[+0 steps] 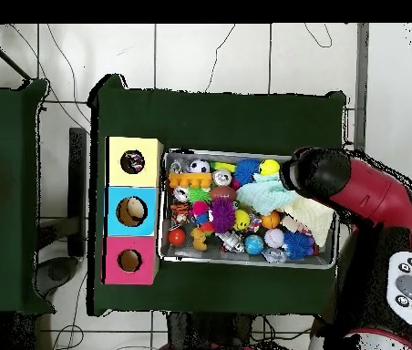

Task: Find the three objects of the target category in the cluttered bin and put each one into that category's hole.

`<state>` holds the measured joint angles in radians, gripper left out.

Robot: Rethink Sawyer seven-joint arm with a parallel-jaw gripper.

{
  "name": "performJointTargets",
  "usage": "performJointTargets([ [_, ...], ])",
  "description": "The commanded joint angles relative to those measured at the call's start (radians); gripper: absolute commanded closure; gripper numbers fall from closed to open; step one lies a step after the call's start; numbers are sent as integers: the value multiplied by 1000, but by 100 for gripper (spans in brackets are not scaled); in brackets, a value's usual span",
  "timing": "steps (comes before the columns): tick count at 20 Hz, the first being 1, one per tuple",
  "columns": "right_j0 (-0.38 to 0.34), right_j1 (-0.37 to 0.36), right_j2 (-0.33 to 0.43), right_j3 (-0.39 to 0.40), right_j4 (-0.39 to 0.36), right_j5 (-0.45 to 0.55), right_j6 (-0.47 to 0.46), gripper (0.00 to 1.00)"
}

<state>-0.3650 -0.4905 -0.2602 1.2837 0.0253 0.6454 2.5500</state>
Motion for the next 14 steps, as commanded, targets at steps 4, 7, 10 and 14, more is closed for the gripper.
performJointTargets([
  [4, -41, 84, 131, 146, -10, -82, 0, 0],
  [7, -40, 87, 134, 171, -10, -100, 9, 0],
  [10, -34, 80, 132, 201, -10, -116, 18, 0],
  [14, -40, 81, 134, 228, -11, -134, 19, 0],
])
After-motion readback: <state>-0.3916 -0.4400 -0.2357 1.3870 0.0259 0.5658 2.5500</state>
